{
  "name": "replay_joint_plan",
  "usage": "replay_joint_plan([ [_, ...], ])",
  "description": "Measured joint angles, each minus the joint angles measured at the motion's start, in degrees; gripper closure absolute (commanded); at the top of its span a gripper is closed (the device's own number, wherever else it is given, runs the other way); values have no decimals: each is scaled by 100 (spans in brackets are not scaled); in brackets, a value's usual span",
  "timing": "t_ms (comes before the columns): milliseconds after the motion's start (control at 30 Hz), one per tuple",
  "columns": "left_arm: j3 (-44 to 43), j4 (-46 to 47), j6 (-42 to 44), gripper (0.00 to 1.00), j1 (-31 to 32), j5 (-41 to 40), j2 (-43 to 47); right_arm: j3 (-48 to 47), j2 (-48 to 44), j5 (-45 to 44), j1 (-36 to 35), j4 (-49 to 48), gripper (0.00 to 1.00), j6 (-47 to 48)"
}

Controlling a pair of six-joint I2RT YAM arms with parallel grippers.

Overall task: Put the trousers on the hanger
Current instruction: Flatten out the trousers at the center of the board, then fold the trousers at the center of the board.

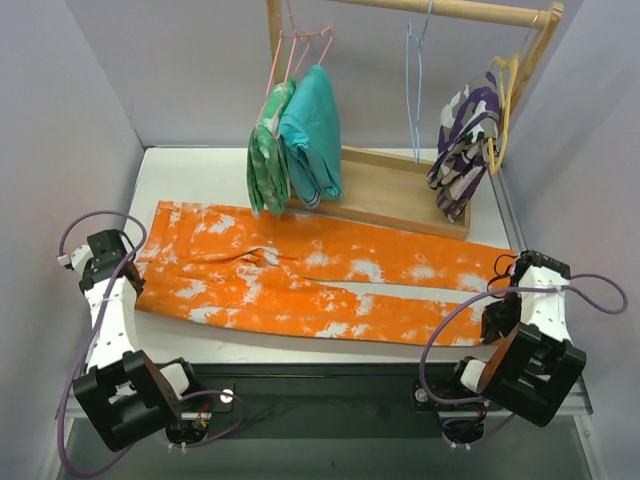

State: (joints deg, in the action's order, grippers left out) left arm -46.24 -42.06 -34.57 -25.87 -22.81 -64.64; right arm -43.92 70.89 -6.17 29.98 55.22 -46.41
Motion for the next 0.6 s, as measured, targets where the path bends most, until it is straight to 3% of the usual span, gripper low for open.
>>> replay_joint_plan([
  [267,-114,-452,337,100,151,-645,343,-122,-452,-83,0,511,100,0],
  [600,-632,-435,1495,100,981,-973,632,-916,-501,-188,-57,841,100,142],
])
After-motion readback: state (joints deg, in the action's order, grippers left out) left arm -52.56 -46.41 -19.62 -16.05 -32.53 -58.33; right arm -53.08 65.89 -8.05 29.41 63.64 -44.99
